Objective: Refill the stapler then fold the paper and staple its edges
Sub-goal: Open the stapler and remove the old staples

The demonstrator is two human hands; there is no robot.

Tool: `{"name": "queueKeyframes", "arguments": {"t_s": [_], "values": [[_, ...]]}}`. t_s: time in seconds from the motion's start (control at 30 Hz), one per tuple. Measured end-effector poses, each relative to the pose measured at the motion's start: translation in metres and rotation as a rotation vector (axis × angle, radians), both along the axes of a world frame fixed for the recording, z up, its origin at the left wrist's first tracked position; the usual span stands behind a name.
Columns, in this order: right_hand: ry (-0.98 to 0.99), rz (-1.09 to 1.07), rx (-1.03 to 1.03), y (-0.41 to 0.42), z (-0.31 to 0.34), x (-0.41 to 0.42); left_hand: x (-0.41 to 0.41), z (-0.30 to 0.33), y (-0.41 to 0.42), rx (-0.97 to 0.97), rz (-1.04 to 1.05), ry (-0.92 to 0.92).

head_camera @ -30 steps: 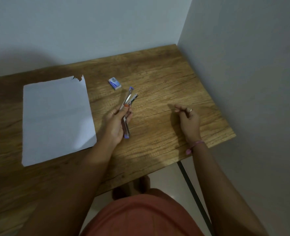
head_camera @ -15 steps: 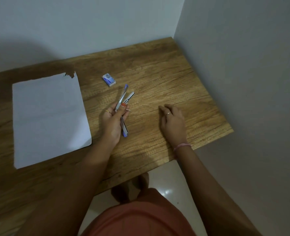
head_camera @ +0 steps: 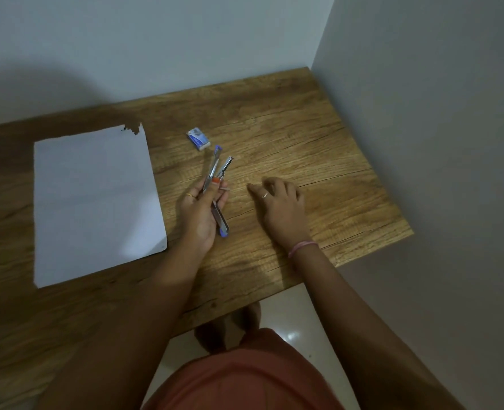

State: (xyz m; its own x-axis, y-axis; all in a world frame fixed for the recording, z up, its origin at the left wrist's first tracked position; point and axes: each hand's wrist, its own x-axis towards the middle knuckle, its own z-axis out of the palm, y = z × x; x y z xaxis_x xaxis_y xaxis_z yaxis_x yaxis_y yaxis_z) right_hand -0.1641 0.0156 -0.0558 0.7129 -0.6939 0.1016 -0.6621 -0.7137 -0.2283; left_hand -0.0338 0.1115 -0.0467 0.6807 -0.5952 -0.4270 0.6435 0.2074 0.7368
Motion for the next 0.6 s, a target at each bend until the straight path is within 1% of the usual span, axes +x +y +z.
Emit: {"name": "queueKeyframes", "arguments": {"t_s": [0.17, 0.2, 0.3, 0.37, 0.43, 0.5, 0.6], "values": [[-0.157, -0.061, 0.063, 0.0, -0.003, 0.0, 0.0, 0.003, 0.0, -0.034, 0.015, 0.029], [-0.216, -0.089, 0.112, 0.0, -0.002, 0.0, 0.0, 0.003, 0.0, -0.041, 0.016, 0.04], [-0.459, -0.207, 0.354, -0.009, 0.002, -0.001, 0.002, 0.005, 0.0, -0.066, 0.012, 0.089], [-0.602, -0.241, 0.496, -0.015, 0.004, -0.002, 0.003, 0.006, 0.0, -0.081, 0.001, 0.127], [-0.702, -0.258, 0.628, -0.017, 0.006, -0.001, 0.005, 0.008, 0.001, -0.096, -0.011, 0.179], [-0.731, -0.284, 0.691, -0.015, 0.008, 0.001, 0.008, 0.01, 0.001, -0.111, -0.014, 0.26], [-0.743, -0.276, 0.701, -0.01, 0.011, 0.003, 0.012, 0.015, 0.001, -0.123, -0.005, 0.355]]}}
